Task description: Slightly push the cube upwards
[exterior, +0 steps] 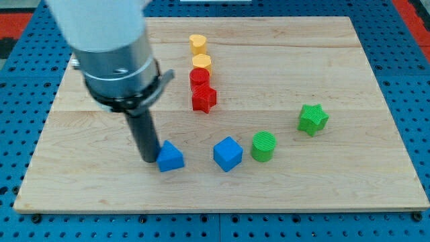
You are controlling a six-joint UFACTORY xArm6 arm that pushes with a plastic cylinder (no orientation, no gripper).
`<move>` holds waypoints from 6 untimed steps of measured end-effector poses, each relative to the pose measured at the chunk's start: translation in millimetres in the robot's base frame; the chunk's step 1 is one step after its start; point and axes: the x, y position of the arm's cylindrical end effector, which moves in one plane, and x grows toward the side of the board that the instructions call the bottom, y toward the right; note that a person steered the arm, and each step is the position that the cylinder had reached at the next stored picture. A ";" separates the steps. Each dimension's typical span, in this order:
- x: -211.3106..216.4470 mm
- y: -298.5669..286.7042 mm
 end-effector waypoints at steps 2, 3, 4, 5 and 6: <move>73.6 64.0; 60.4 135.0; 35.8 131.4; 20.6 114.1; 20.3 77.6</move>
